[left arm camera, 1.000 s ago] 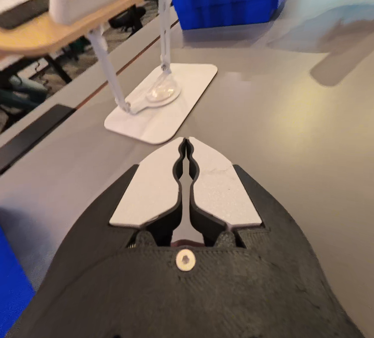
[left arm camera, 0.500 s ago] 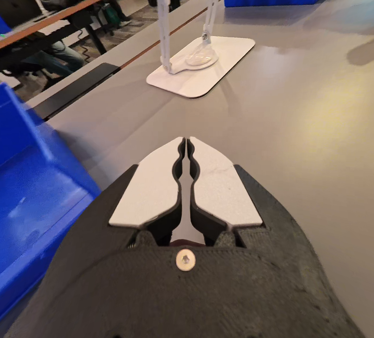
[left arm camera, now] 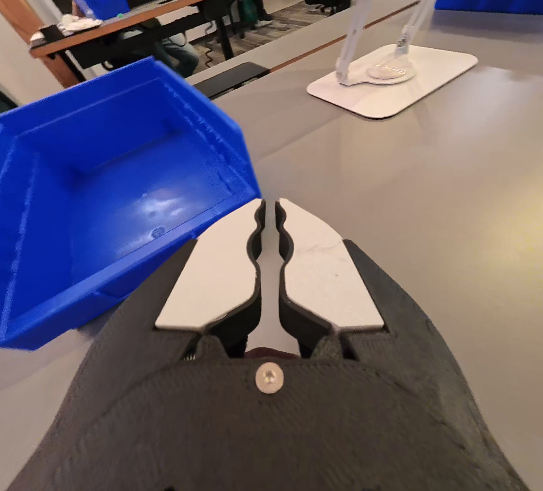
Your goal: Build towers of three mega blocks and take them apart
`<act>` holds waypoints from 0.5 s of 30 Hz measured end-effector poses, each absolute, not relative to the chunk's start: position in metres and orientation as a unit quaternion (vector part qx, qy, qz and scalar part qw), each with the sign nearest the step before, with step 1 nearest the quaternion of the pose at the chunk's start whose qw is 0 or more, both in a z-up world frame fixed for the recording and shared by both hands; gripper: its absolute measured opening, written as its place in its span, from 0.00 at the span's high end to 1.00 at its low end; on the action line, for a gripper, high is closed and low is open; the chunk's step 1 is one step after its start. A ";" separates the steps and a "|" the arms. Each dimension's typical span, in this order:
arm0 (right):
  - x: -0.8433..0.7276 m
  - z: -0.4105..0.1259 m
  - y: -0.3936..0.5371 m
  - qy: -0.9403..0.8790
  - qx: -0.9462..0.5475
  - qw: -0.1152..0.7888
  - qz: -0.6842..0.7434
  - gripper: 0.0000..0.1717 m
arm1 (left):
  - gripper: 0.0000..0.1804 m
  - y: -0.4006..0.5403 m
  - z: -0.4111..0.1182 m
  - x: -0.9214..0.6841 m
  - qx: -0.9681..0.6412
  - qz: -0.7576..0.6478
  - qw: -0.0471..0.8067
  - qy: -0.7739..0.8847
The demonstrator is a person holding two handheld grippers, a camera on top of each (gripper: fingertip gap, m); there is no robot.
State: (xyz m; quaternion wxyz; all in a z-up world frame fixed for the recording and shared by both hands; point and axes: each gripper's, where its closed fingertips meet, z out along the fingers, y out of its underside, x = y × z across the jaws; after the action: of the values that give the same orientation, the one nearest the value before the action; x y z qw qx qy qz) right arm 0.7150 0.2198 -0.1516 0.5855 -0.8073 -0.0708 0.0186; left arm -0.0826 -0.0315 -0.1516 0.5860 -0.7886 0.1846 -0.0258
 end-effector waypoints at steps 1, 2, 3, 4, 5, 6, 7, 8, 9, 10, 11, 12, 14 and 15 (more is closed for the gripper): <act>0.714 -0.154 0.225 -0.079 -0.810 0.580 0.024 0.67 | 0.96 -0.031 -0.151 -0.092 -0.790 -0.020 0.589 0.169; 0.711 -0.157 0.230 -0.089 -0.814 0.572 0.041 0.70 | 0.94 -0.031 -0.149 -0.102 -0.790 -0.012 0.594 0.153; 0.708 -0.161 0.234 -0.096 -0.819 0.562 0.060 0.72 | 0.92 -0.030 -0.146 -0.113 -0.789 -0.003 0.599 0.136; 0.706 -0.165 0.237 -0.101 -0.826 0.550 0.073 0.74 | 0.89 -0.030 -0.143 -0.124 -0.790 0.007 0.602 0.117; 0.705 -0.163 0.240 -0.107 -0.823 0.552 0.084 0.76 | 0.87 -0.030 -0.140 -0.136 -0.789 0.016 0.606 0.099; 0.705 -0.161 0.241 -0.111 -0.821 0.553 0.090 0.81 | 0.84 -0.031 -0.137 -0.146 -0.786 0.018 0.612 0.082; 0.704 -0.162 0.241 -0.116 -0.823 0.547 0.099 0.86 | 0.82 -0.031 -0.133 -0.155 -0.784 0.019 0.617 0.069; 0.701 -0.163 0.241 -0.123 -0.825 0.539 0.113 0.89 | 0.80 -0.030 -0.130 -0.165 -0.784 0.024 0.618 0.057; 0.698 -0.163 0.240 -0.133 -0.824 0.537 0.121 0.94 | 0.78 -0.030 -0.127 -0.177 -0.783 0.035 0.619 0.043; 0.700 -0.163 0.240 -0.137 -0.824 0.537 0.116 0.97 | 0.75 -0.029 -0.124 -0.187 -0.781 0.040 0.623 0.031; 0.701 -0.163 0.239 -0.140 -0.824 0.537 0.113 0.98 | 0.73 -0.027 -0.121 -0.195 -0.780 0.039 0.624 0.023; 0.701 -0.163 0.239 -0.144 -0.824 0.537 0.111 0.98 | 0.71 -0.026 -0.117 -0.204 -0.780 0.041 0.624 0.010; 0.701 -0.164 0.239 -0.149 -0.826 0.535 0.102 0.98 | 0.67 -0.020 -0.106 -0.216 -0.771 0.037 0.636 -0.005; 0.701 -0.164 0.239 -0.153 -0.827 0.533 0.097 0.98 | 0.66 -0.017 -0.102 -0.223 -0.770 0.038 0.637 -0.010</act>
State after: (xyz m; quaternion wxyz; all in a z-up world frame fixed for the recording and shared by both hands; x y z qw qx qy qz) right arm 0.7009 0.2385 -0.1638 0.5325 -0.8267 -0.1533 0.0973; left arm -0.2231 -0.0167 -0.1015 0.6366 -0.7702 -0.0095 0.0381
